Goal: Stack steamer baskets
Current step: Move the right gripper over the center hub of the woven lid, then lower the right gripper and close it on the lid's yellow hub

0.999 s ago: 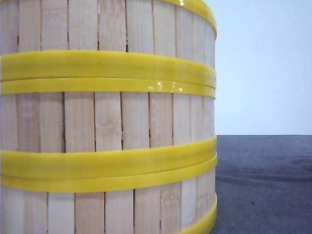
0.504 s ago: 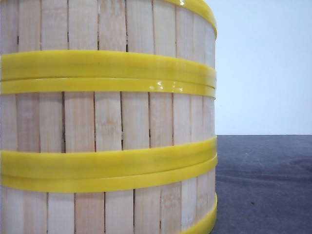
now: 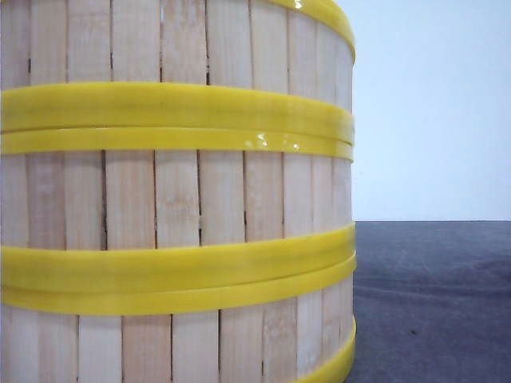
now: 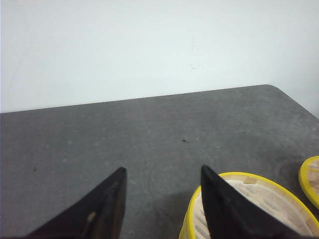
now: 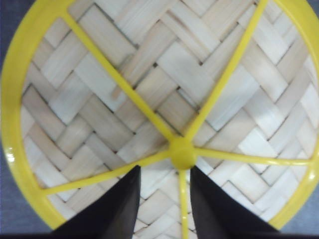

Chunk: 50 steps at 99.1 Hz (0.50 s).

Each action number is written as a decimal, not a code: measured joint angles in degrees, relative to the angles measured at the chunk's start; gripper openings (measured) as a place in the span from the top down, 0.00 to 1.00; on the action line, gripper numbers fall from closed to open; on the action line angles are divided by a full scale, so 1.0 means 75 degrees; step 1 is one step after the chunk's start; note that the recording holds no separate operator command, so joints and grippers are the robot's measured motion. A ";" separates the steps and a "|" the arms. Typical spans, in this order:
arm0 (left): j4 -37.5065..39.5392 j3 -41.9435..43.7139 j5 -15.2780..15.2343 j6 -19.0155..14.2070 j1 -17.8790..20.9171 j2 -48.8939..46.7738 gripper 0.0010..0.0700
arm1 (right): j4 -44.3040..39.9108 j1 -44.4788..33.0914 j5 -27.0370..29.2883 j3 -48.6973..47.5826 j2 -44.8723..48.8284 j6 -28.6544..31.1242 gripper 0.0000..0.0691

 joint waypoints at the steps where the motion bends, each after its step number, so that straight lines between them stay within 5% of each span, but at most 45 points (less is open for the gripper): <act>1: 0.0000 0.0000 0.0000 0.0000 0.0000 -0.0003 0.62 | 0.0000 -0.0003 0.0026 0.0000 0.0000 0.0000 0.73; 50: 0.0003 0.0000 0.0000 0.0000 0.0000 0.0000 0.62 | 0.0589 -0.0003 0.0425 0.0000 0.0000 -0.0140 0.68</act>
